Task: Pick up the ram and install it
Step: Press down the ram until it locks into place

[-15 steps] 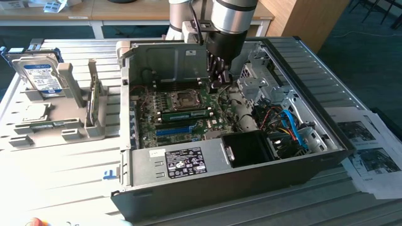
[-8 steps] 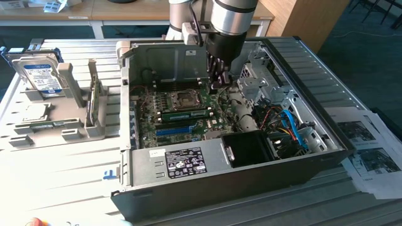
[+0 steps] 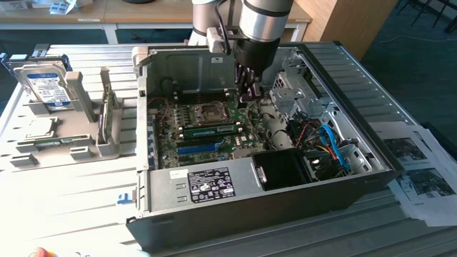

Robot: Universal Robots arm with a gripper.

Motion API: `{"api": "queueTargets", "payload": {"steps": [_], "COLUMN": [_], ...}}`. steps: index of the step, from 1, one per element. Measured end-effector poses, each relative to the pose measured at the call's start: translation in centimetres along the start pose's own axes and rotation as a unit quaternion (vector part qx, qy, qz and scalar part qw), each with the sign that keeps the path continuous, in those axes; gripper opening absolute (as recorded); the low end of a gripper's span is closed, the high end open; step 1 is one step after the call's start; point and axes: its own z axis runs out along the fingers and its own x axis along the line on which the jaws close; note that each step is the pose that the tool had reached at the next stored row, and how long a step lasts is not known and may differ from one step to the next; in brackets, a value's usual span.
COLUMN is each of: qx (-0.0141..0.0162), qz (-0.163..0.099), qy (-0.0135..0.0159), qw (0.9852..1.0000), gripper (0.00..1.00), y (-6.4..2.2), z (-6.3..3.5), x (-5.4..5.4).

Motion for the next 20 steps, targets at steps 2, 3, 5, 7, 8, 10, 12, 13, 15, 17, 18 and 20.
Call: {"api": "queueTargets", "payload": {"steps": [2, 3, 5, 7, 8, 10, 12, 13, 15, 17, 18, 20], "qx": [0.0000, 0.0000, 0.0000, 0.0000, 0.0000, 0.0000, 0.0000, 0.0000, 0.0000, 0.0000, 0.0000, 0.0000], "qz": [0.000, 0.000, 0.000, 0.000, 0.000, 0.000, 0.000, 0.000, 0.000, 0.000, 0.000, 0.000], "qy": [0.0000, 0.0000, 0.0000, 0.0000, 0.0000, 0.0000, 0.0000, 0.0000, 0.0000, 0.0000, 0.0000, 0.0000], "qw": [1.0000, 1.0000, 1.0000, 1.0000, 1.0000, 1.0000, 1.0000, 1.0000, 1.0000, 1.0000, 1.0000, 1.0000], "gripper": [0.10, 0.10, 0.10, 0.10, 0.10, 0.10, 0.10, 0.10, 0.10, 0.10, 0.10, 0.10], "y": [0.00, 0.00, -0.01, -0.01, -0.01, -0.01, -0.01, -0.02, -0.02, -0.02, -0.02, -0.02], "z": [0.08, 0.12, 0.20, 0.27, 0.31, 0.39, 0.47, 0.51, 0.58, 0.66, 0.70, 0.78], "x": [0.00, 0.00, 0.00, 0.01, 0.01, 0.01, 0.01, 0.01, 0.01, 0.02, 0.02, 0.02]}}
